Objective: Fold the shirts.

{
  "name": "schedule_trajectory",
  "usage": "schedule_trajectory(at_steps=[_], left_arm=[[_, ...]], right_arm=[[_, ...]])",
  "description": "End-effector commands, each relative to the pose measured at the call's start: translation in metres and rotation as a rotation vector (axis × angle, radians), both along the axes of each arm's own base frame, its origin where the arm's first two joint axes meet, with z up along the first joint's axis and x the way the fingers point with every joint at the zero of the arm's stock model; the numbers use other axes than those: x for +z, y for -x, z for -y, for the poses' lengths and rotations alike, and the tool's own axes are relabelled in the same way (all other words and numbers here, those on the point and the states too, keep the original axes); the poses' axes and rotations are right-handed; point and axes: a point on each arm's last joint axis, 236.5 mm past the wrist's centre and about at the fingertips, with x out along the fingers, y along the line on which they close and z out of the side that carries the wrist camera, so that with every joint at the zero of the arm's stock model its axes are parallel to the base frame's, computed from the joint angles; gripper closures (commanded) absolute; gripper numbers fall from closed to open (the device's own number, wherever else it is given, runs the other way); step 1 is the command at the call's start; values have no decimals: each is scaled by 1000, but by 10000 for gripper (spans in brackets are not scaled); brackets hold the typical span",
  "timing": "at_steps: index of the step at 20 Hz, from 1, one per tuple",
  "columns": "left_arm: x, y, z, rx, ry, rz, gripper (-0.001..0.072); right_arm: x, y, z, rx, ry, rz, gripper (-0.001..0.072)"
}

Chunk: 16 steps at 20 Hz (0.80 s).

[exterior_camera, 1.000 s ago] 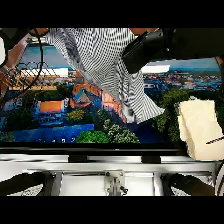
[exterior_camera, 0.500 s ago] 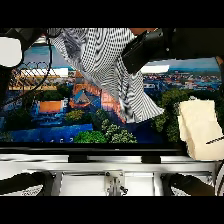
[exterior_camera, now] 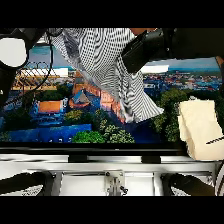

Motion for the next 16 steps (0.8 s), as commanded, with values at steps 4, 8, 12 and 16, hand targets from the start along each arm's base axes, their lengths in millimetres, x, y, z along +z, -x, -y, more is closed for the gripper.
schedule_trajectory(at_steps=[4,8,12,16], left_arm=[[5,2,-3,5,4,13,663],[7,-5,-18,37,1,20,663],[25,-3,-44,80,22,57,663],[44,7,-58,100,42,96,664]], right_arm=[[5,1,3,-3,2,19,204],[27,13,19,-30,7,81,205],[42,25,52,-98,71,139,205],[38,31,47,-74,60,105,205]])
